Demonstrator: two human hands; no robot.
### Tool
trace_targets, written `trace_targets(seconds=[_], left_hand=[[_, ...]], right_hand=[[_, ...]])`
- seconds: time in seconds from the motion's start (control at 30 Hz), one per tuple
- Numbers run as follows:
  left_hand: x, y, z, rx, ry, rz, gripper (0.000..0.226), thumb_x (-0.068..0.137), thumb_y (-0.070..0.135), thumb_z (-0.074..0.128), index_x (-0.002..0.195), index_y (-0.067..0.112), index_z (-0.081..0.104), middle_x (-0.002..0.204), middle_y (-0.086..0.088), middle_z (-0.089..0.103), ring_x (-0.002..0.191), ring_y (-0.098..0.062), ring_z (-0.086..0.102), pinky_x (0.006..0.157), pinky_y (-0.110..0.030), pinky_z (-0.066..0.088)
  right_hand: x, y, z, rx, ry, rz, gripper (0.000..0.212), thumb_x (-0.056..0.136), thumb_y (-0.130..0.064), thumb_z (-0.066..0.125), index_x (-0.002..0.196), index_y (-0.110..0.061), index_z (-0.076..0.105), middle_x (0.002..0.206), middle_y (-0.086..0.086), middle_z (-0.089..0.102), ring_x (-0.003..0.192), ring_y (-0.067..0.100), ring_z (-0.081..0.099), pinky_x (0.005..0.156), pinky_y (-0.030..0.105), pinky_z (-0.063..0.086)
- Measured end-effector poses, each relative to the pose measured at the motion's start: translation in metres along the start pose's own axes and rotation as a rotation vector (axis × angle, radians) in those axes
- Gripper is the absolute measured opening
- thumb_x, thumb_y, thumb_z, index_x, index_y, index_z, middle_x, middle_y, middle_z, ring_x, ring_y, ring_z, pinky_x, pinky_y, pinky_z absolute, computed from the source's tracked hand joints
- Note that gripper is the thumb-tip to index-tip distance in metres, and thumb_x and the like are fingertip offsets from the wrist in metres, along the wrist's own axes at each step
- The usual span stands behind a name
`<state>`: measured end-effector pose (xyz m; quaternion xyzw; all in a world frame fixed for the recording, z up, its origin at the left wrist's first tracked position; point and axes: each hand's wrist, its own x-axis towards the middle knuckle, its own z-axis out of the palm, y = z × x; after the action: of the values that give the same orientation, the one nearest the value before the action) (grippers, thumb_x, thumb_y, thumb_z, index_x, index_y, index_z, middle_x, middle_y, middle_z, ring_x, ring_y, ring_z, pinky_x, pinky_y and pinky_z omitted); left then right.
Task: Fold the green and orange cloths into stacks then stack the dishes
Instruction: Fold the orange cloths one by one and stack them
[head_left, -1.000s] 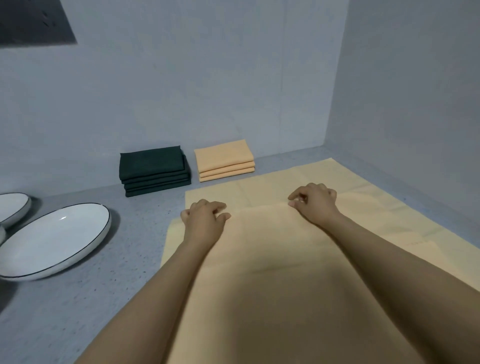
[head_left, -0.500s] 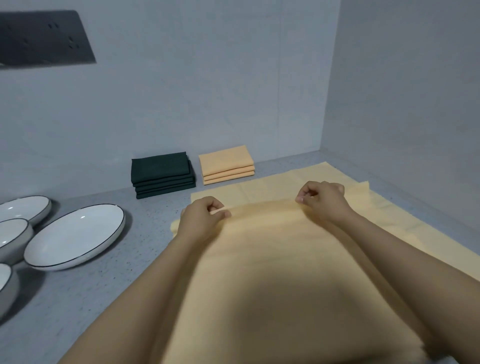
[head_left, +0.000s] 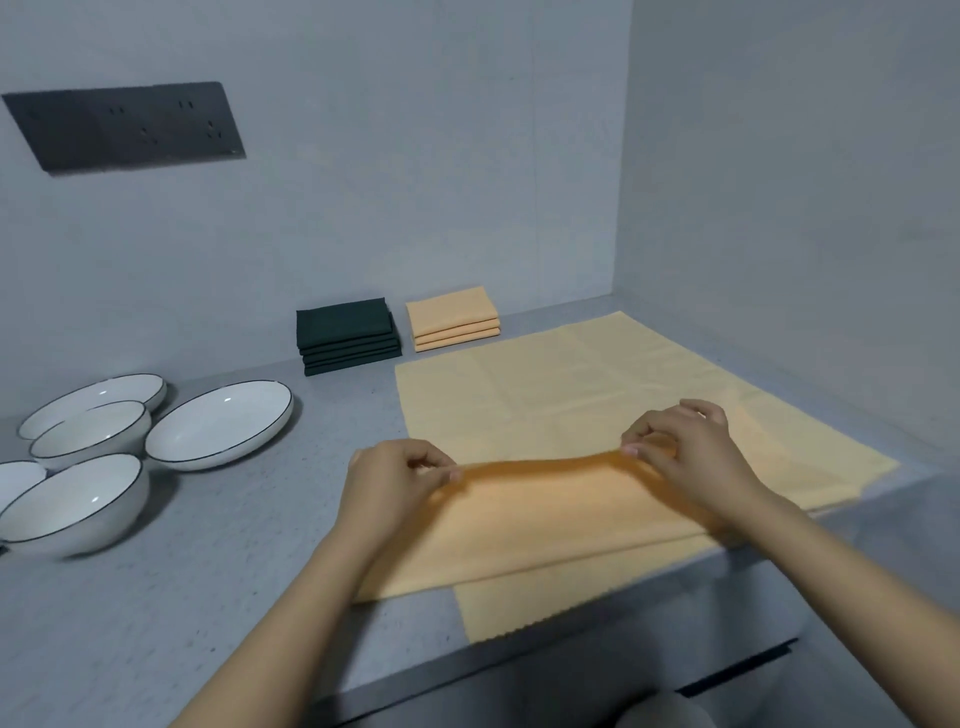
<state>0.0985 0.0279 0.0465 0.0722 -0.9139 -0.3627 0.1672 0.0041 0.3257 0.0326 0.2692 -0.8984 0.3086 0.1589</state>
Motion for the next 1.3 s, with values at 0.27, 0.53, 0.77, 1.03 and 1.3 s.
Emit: trace_targets(seconds=[0.27, 0.53, 0.77, 1.03, 1.3], left_hand=[[-0.074, -0.01, 0.017, 0.082, 0.024, 0.074, 0.03, 0.075, 0.031, 0.078, 0.058, 0.05, 0.063, 0.069, 0.031, 0.064, 0.078, 0.002, 0.06, 0.09, -0.04, 0.045], [-0.094, -0.015, 0.033, 0.113, 0.114, 0.159, 0.001, 0.076, 0.03, 0.078, 0.077, 0.03, 0.077, 0.084, 0.017, 0.07, 0.086, -0.01, 0.057, 0.083, -0.039, 0.047], [-0.098, -0.016, 0.036, 0.1, 0.074, 0.101, 0.009, 0.079, 0.032, 0.075, 0.085, 0.027, 0.078, 0.093, 0.014, 0.069, 0.097, -0.011, 0.052, 0.089, -0.034, 0.045], [-0.096, 0.002, 0.031, 0.253, 0.011, 0.049, 0.026, 0.086, 0.049, 0.061, 0.067, 0.03, 0.062, 0.083, 0.015, 0.06, 0.091, -0.011, 0.049, 0.073, -0.028, 0.04], [-0.08, 0.016, 0.037, 0.367, -0.008, -0.031, 0.04, 0.087, 0.05, 0.054, 0.06, 0.021, 0.051, 0.078, 0.006, 0.059, 0.08, -0.016, 0.054, 0.062, -0.028, 0.039]], right_hand=[[-0.065, 0.004, 0.011, 0.021, 0.016, -0.023, 0.035, 0.082, -0.015, 0.072, 0.073, -0.043, 0.054, 0.086, -0.012, 0.07, 0.095, -0.011, 0.051, 0.101, 0.011, 0.013], [-0.09, 0.009, 0.019, 0.042, 0.082, 0.021, 0.011, 0.08, -0.038, 0.056, 0.073, -0.045, 0.051, 0.087, -0.019, 0.068, 0.092, 0.006, 0.061, 0.103, 0.009, 0.009], [-0.093, 0.007, 0.021, 0.029, 0.07, 0.07, 0.037, 0.084, -0.015, 0.069, 0.072, -0.045, 0.051, 0.094, -0.018, 0.065, 0.094, 0.006, 0.059, 0.103, 0.02, 0.012], [-0.094, -0.002, 0.018, -0.044, 0.063, 0.091, 0.025, 0.085, -0.02, 0.068, 0.074, -0.04, 0.058, 0.097, -0.018, 0.067, 0.093, 0.004, 0.053, 0.09, 0.021, 0.015], [-0.093, -0.009, 0.016, -0.073, 0.011, 0.148, 0.017, 0.087, -0.024, 0.065, 0.078, -0.037, 0.058, 0.097, -0.016, 0.068, 0.095, 0.007, 0.05, 0.083, 0.022, 0.014]])
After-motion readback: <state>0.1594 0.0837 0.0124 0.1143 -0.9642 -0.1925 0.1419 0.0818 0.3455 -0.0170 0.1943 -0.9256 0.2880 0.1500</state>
